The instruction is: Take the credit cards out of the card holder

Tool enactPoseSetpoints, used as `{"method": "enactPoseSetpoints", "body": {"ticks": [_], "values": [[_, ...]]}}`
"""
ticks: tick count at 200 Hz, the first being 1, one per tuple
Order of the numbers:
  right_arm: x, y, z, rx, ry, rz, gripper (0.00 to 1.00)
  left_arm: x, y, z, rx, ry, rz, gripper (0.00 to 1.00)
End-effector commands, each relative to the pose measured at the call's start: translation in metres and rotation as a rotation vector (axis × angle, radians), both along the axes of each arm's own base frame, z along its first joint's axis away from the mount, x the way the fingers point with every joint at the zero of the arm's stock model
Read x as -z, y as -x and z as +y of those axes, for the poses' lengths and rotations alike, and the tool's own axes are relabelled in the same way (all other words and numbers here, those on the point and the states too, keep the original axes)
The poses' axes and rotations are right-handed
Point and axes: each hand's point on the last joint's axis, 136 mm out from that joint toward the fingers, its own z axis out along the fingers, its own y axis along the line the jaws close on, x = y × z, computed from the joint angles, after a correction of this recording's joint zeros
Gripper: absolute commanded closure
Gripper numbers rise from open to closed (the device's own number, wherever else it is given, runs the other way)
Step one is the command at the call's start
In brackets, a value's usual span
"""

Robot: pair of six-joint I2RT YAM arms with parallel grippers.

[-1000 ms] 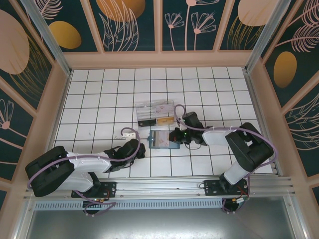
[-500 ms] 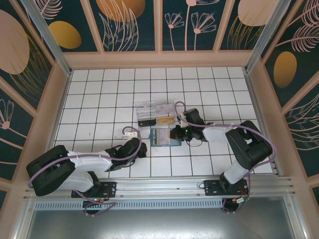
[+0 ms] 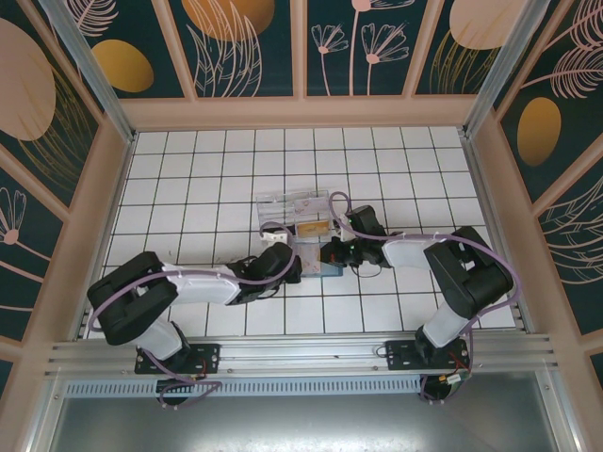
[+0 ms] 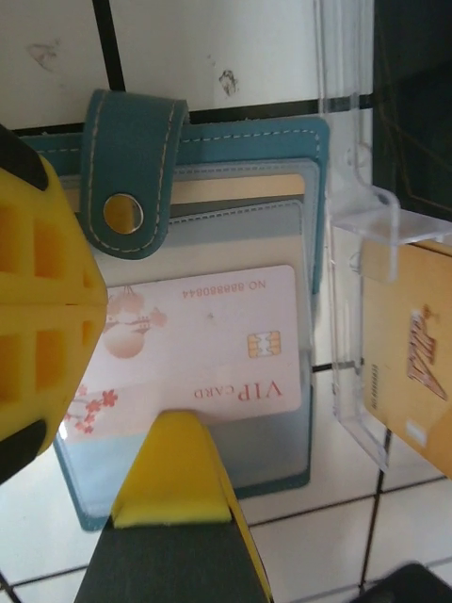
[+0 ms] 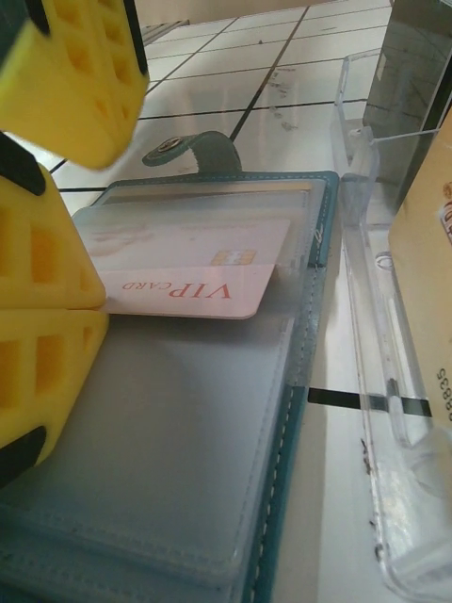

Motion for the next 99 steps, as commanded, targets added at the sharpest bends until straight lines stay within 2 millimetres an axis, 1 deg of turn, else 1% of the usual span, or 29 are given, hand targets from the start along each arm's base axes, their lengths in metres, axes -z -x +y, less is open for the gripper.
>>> {"method": "enactPoseSetpoints", "body": {"ticks": [1,52,73,77,99], "values": [[0.002,0.000,-0.001,-0.008,0.001,0.001,0.97,0.014,-0.001,0.001,0.002,-0.050,0.032,1.00],[0.006,0.000,-0.001,-0.022,0.012,-0.001,0.97,0.042,0.004,0.023,-0.060,-0.171,0.096,1.00],[0.007,0.000,-0.001,-0.028,0.019,-0.005,0.97,0.051,0.006,0.027,-0.069,-0.196,0.118,1.00],[0.007,-0.008,-0.009,0.000,0.021,-0.006,0.97,0.051,0.006,0.027,-0.069,-0.196,0.118,1.00],[0.007,-0.013,-0.016,0.014,0.028,-0.010,0.98,0.051,0.008,0.030,-0.075,-0.196,0.121,1.00]]}}
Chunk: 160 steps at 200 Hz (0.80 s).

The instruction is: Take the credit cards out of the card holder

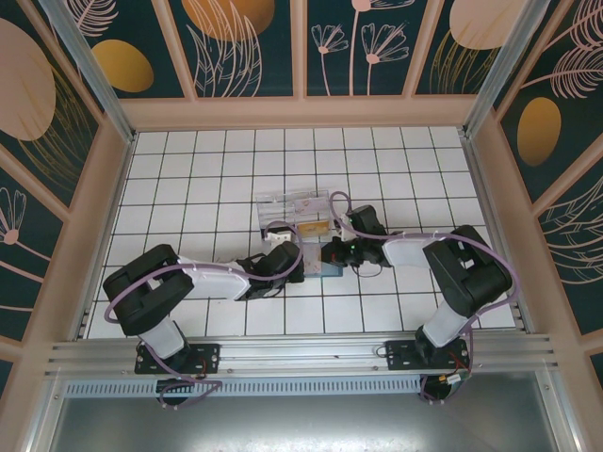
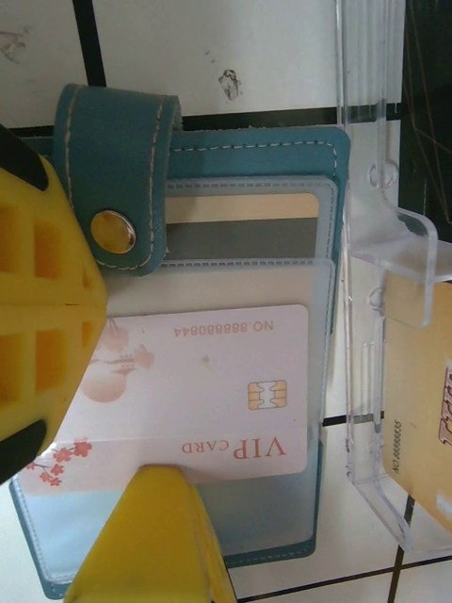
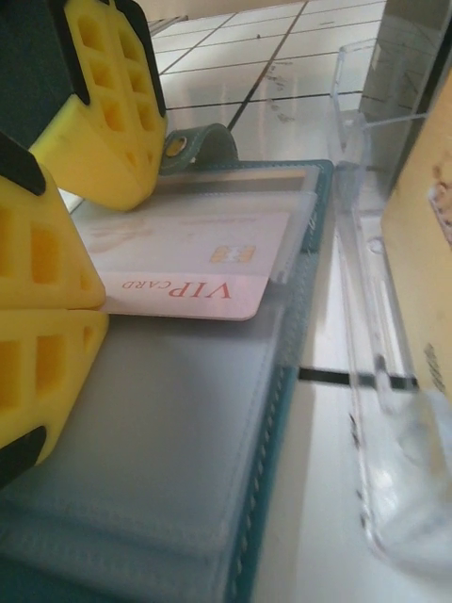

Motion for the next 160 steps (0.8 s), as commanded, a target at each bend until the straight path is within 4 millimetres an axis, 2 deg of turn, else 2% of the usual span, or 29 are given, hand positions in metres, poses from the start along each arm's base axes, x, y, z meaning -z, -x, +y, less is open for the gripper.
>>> {"method": "enactPoseSetpoints", "body": {"ticks": [1,43,76,127,147,160], "values": [[0.004,-0.008,-0.010,0.009,0.022,-0.007,0.98,0.033,0.014,0.030,-0.034,-0.135,0.080,1.00],[0.001,-0.005,-0.023,0.031,0.026,-0.008,0.98,0.030,0.016,0.033,-0.038,-0.124,0.076,1.00],[-0.001,-0.001,-0.040,0.074,0.032,-0.011,0.98,0.026,0.015,0.032,-0.037,-0.115,0.070,1.00],[-0.016,0.000,-0.057,0.126,0.026,-0.048,1.00,0.022,0.014,0.029,-0.027,-0.096,0.063,1.00],[-0.027,-0.002,-0.058,0.132,0.026,-0.077,1.00,0.013,0.014,0.024,-0.019,-0.068,0.053,1.00],[-0.035,-0.004,-0.060,0.143,0.034,-0.104,1.00,-0.003,0.012,0.016,0.002,-0.022,0.028,1.00]]}}
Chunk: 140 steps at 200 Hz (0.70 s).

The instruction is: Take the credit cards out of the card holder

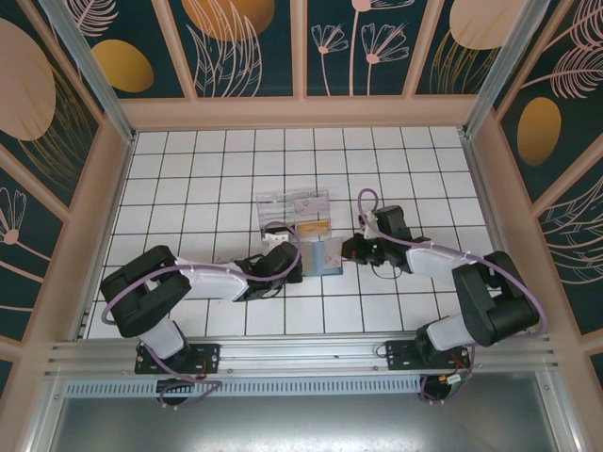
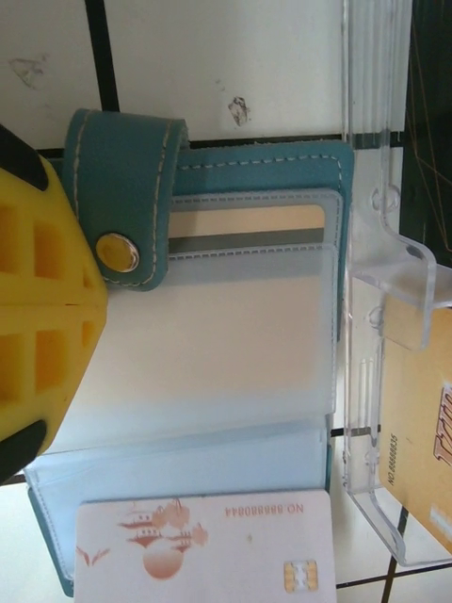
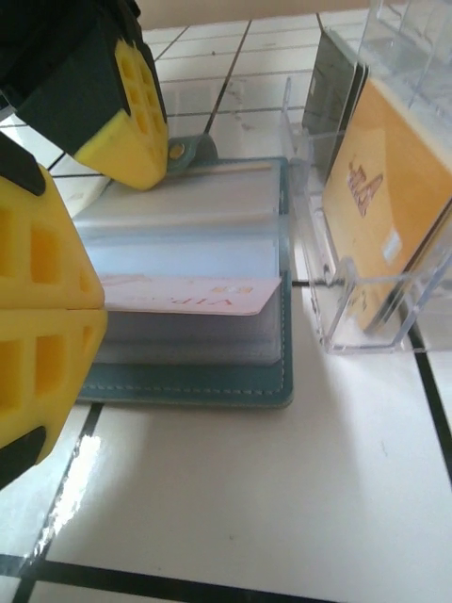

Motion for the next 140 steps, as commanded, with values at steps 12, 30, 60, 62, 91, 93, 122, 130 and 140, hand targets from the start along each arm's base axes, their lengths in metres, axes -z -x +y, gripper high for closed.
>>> {"method": "enactPoseSetpoints", "body": {"ticks": [12,30,60,62,91,93,122,130,140], "values": [[-0.019,-0.003,-0.010,0.030,0.043,-0.065,1.00,-0.020,0.006,0.007,0.022,0.022,-0.012,1.00],[-0.036,-0.008,-0.011,0.028,0.067,-0.122,1.00,-0.054,0.003,0.003,0.037,0.086,-0.086,0.82],[-0.073,-0.017,0.002,-0.013,0.156,-0.268,1.00,-0.098,0.003,0.017,0.019,0.167,-0.206,0.44],[-0.076,-0.018,0.003,-0.016,0.165,-0.281,1.00,-0.100,0.003,0.018,0.016,0.169,-0.214,0.43],[-0.107,-0.025,0.028,-0.108,0.342,-0.455,1.00,-0.115,0.011,0.053,-0.062,0.218,-0.289,0.02],[-0.109,-0.025,0.030,-0.116,0.353,-0.466,1.00,-0.116,0.011,0.056,-0.069,0.222,-0.297,0.02],[-0.127,-0.032,0.055,-0.244,0.551,-0.619,1.00,-0.132,0.020,0.085,-0.122,0.283,-0.380,0.01],[-0.129,-0.033,0.060,-0.284,0.625,-0.664,1.00,-0.134,0.022,0.092,-0.134,0.297,-0.395,0.01],[-0.132,-0.036,0.066,-0.331,0.726,-0.722,1.00,-0.134,0.026,0.100,-0.142,0.313,-0.409,0.01]]}}
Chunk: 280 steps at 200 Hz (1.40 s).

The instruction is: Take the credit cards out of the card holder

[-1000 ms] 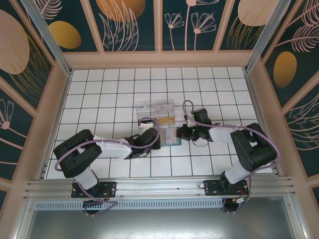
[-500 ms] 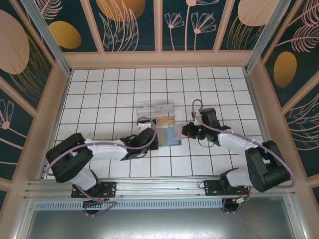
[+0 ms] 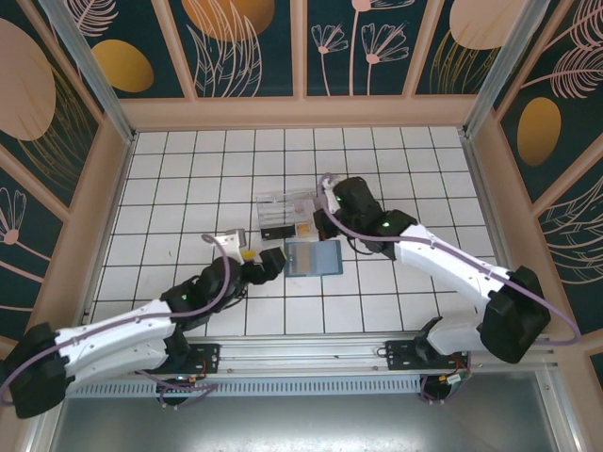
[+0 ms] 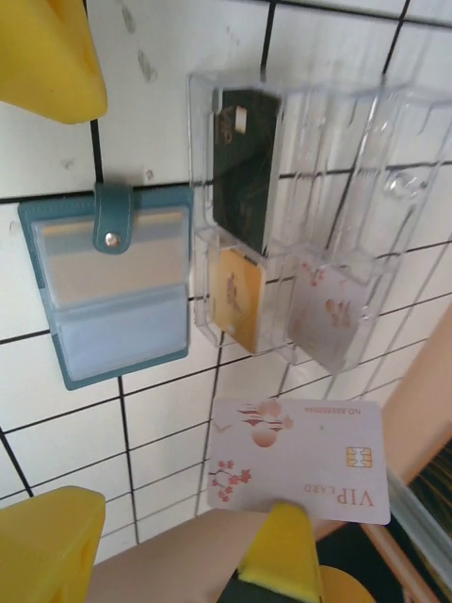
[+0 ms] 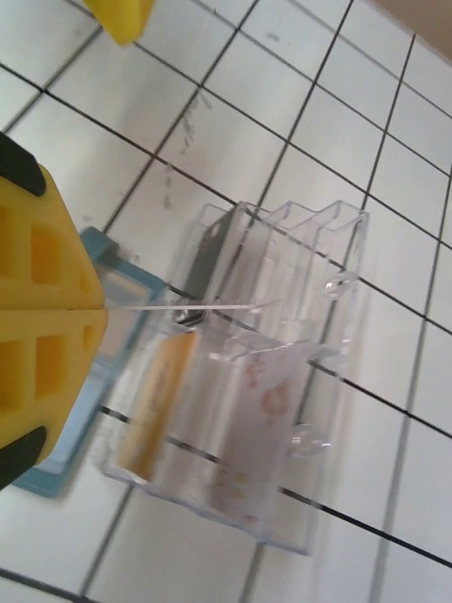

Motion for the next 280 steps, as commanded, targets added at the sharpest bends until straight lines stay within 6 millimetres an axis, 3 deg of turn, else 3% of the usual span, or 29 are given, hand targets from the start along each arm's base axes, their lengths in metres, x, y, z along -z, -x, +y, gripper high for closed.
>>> {"method": "enactPoseSetpoints", "body": {"ticks": [1,39,90,118,170,224,280], "values": [[0.009,-0.009,-0.009,-0.043,0.352,-0.158,1.00,-0.002,0.002,0.023,-0.063,0.018,-0.047,0.01],[0.021,-0.010,0.010,-0.207,0.755,-0.413,1.00,0.000,0.013,0.046,-0.087,0.058,-0.087,0.01],[0.020,-0.015,0.013,-0.332,0.978,-0.566,1.00,0.003,0.022,0.060,-0.087,0.108,-0.122,0.01],[0.031,-0.016,0.008,-0.411,1.125,-0.663,1.00,0.003,0.024,0.063,-0.088,0.119,-0.132,0.01],[0.025,-0.028,0.008,-0.493,1.173,-0.740,1.00,0.006,0.025,0.065,-0.089,0.110,-0.130,0.01],[0.031,-0.039,0.003,-0.491,1.128,-0.718,1.00,0.009,0.025,0.066,-0.093,0.104,-0.118,0.01],[0.043,-0.044,0.013,-0.513,1.106,-0.692,1.00,0.011,0.026,0.067,-0.091,0.097,-0.112,0.02]]}}
